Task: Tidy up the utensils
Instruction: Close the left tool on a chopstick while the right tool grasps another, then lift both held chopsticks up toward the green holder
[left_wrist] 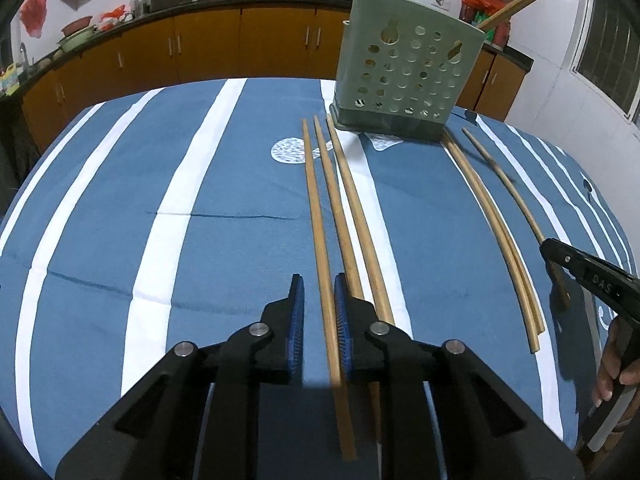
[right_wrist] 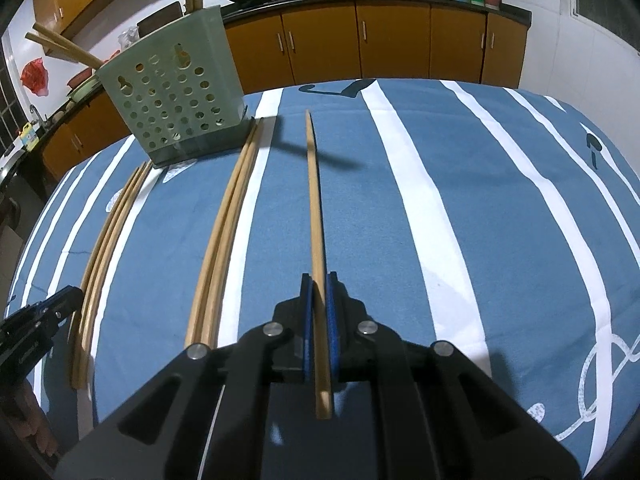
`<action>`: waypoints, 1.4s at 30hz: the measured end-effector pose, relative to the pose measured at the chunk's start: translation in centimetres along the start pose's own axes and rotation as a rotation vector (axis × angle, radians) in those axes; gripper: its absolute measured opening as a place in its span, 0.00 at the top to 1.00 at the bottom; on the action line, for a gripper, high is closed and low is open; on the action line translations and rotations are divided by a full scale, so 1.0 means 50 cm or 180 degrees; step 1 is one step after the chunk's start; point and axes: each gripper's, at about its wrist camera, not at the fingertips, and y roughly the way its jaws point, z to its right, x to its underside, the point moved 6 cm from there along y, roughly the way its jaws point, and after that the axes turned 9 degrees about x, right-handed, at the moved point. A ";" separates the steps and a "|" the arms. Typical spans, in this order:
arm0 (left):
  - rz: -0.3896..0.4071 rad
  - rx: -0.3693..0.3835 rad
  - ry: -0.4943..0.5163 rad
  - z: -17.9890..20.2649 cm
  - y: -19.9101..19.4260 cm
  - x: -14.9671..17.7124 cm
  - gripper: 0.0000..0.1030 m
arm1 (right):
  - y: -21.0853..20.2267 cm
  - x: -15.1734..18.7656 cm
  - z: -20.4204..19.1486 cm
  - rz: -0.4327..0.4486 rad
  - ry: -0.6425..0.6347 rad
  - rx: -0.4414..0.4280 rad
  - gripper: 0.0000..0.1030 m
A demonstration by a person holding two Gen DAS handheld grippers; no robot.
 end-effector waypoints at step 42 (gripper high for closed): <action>0.0116 -0.0158 -0.0270 -0.098 0.015 -0.054 0.92 | 0.024 -0.024 0.004 0.0133 -0.0053 0.0180 0.91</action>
